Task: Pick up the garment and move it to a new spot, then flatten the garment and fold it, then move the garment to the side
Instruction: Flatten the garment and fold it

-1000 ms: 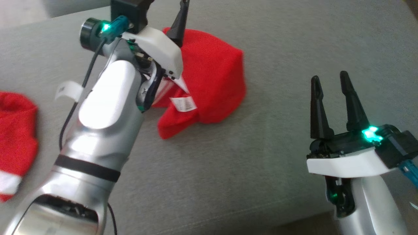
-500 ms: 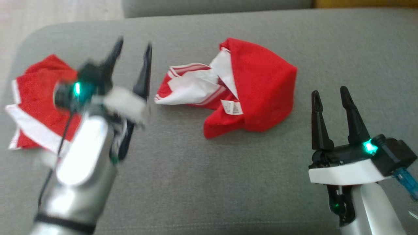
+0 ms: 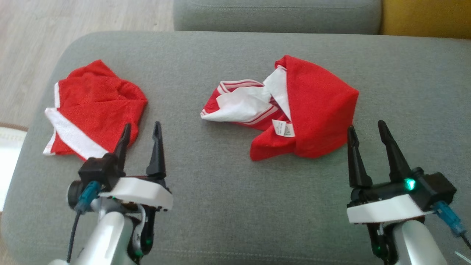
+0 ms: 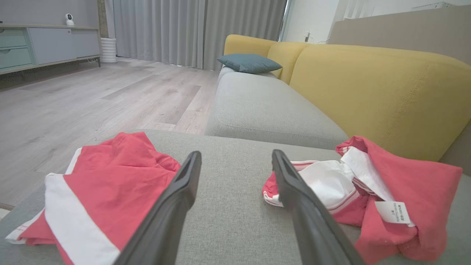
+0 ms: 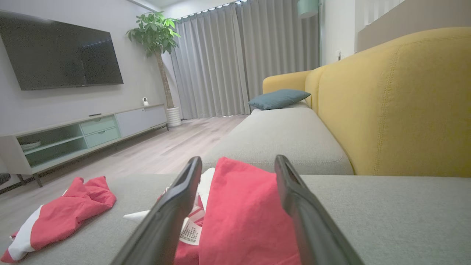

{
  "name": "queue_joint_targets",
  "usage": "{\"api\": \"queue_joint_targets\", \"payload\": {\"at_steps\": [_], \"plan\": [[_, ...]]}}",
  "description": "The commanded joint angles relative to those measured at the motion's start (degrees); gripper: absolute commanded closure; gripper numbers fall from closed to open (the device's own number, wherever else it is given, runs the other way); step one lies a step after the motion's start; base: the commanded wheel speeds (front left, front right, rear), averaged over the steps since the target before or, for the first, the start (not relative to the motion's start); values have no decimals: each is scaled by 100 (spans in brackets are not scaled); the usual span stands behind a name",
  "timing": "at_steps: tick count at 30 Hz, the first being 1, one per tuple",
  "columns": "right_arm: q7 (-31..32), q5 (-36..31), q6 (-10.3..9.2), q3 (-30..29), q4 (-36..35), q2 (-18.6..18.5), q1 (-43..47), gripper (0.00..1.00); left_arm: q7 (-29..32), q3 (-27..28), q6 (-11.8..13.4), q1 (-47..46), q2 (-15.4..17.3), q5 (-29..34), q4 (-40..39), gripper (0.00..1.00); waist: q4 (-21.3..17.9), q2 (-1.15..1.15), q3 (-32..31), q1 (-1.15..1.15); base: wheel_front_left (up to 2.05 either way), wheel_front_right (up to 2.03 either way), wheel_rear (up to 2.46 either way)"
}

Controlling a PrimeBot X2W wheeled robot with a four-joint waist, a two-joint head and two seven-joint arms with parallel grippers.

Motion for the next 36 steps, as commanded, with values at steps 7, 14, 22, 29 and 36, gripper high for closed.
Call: {"api": "queue_joint_targets", "payload": {"at_steps": [7, 14, 22, 29, 36], "plan": [[29, -494, 43, 276, 481, -29, -345, 0, -69, 192, -177, -232, -201, 144, -219, 0, 303, 0, 266, 0, 0, 0, 0], [30, -937, 43, 357, 1459, -29, -776, 0, -69, 208, -315, -245, -375, 217, -101, 0, 611, 0, 503, 0, 0, 0, 0], [-15, -1059, 43, 22, 2203, -29, -1182, 0, -70, 283, -398, -257, -455, 315, -23, 0, 835, 0, 658, 0, 0, 0, 0], [-33, -1064, 43, -142, 2647, -29, -1513, 69, -70, 333, -443, -253, -515, 392, -26, 0, 857, 0, 792, 0, 0, 0, 0], [-35, -768, 43, -12, 2280, -29, -1587, 100, -70, 358, -453, -264, -555, 433, 19, 0, 713, 0, 726, 0, 0, 0, 0]]}}
